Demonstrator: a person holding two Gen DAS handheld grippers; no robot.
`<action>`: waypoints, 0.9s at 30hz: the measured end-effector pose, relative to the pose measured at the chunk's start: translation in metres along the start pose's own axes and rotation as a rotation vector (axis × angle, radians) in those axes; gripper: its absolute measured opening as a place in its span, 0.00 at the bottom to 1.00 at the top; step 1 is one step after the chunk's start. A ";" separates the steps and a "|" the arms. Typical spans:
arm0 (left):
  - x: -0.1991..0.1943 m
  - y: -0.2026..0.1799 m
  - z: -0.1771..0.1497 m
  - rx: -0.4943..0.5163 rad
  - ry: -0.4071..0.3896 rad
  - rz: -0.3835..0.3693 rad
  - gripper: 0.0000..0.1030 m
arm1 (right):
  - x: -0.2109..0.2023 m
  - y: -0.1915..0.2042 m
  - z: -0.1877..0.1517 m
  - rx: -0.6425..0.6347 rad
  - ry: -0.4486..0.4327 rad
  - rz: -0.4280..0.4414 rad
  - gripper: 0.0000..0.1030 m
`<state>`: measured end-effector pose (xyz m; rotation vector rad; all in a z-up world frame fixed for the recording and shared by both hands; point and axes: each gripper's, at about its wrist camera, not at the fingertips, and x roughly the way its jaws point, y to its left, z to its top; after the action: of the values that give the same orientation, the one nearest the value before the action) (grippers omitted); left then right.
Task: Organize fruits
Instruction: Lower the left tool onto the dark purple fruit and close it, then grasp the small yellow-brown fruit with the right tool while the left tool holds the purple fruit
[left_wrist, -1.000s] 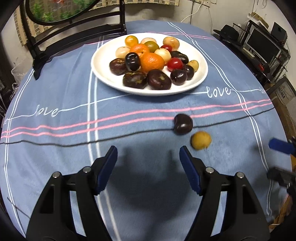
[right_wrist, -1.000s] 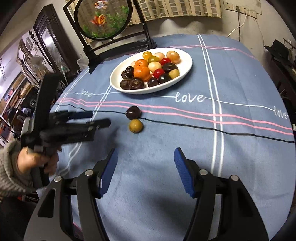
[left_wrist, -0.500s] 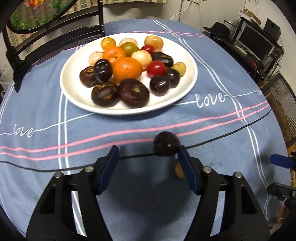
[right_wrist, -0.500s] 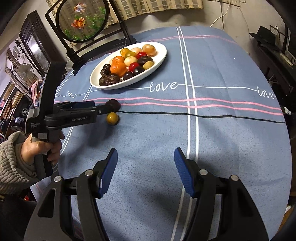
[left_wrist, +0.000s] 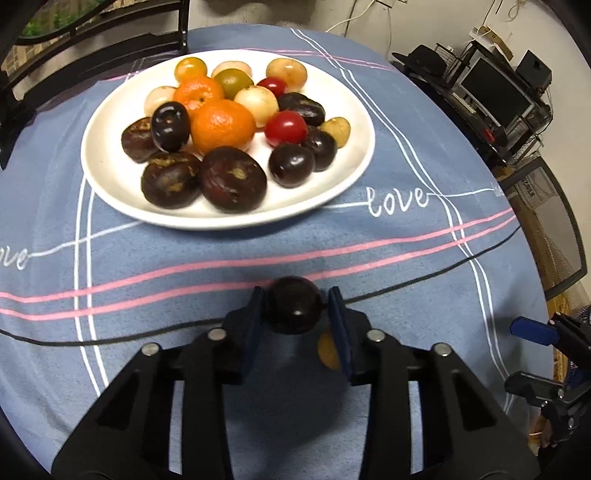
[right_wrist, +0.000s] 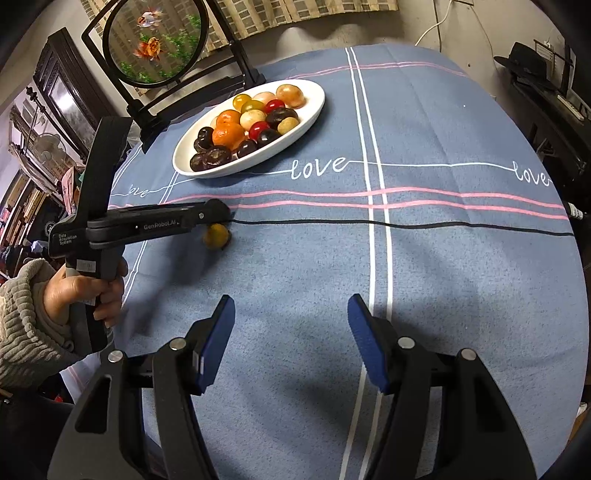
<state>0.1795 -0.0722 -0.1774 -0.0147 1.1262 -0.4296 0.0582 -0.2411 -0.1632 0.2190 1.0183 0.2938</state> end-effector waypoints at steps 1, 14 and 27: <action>-0.001 0.001 -0.001 -0.003 -0.005 -0.002 0.29 | 0.001 0.000 0.001 0.001 0.000 0.001 0.62; -0.061 0.040 -0.018 -0.086 -0.100 0.062 0.28 | 0.046 0.065 0.033 -0.262 0.030 0.077 0.61; -0.088 0.066 -0.069 -0.192 -0.090 0.122 0.28 | 0.105 0.080 0.051 -0.318 0.098 0.094 0.33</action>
<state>0.1094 0.0323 -0.1461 -0.1309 1.0701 -0.2089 0.1423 -0.1321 -0.1958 -0.0360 1.0442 0.5507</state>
